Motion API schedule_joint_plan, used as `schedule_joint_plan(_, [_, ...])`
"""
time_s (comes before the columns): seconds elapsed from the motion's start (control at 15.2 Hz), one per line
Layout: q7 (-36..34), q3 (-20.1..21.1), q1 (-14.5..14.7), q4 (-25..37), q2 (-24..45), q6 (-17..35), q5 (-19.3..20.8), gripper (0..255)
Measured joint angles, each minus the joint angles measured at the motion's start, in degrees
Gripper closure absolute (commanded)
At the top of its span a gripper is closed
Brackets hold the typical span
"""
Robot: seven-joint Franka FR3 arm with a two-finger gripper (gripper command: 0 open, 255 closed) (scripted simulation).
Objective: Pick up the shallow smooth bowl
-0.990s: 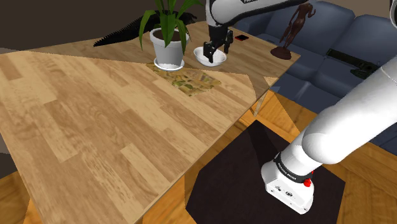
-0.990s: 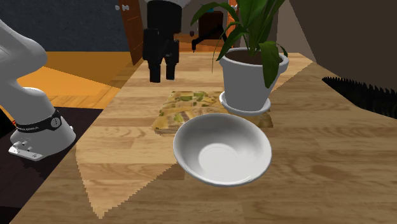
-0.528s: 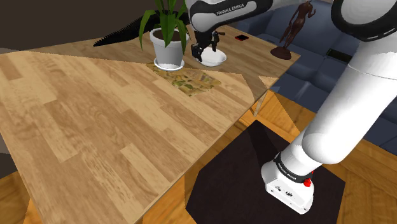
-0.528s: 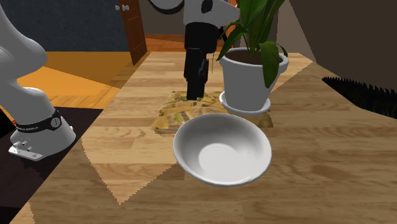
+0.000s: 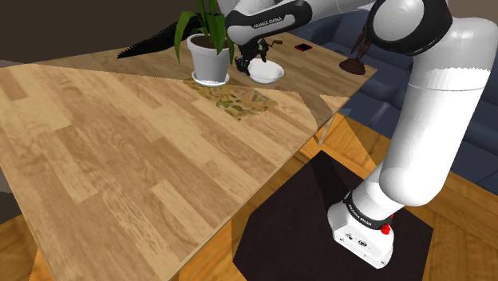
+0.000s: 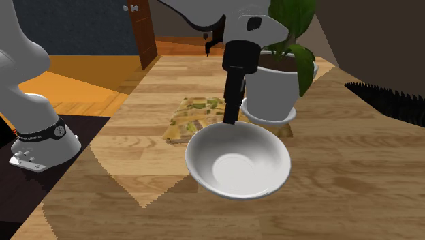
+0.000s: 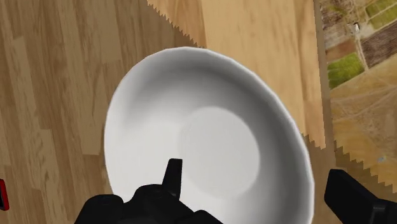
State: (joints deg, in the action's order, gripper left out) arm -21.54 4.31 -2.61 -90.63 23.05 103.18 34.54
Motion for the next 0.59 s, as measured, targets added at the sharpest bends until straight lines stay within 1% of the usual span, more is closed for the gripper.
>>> schedule_joint_plan(0.07, [-0.3,0.0,-0.2,-0.4,-0.1,0.9,0.3,0])
schedule_joint_plan(0.33, [-1.6,0.4,-0.7,-1.2,-0.4,1.2,1.1,0])
schedule_joint_plan(0.4, [-1.5,0.5,-1.1,-1.4,-0.3,1.6,1.2,255])
schedule_joint_plan(0.53, [-1.6,0.3,-1.4,-0.2,0.4,3.5,1.4,255])
schedule_joint_plan(0.59, [-1.2,0.2,-1.5,1.4,1.3,4.4,1.4,255])
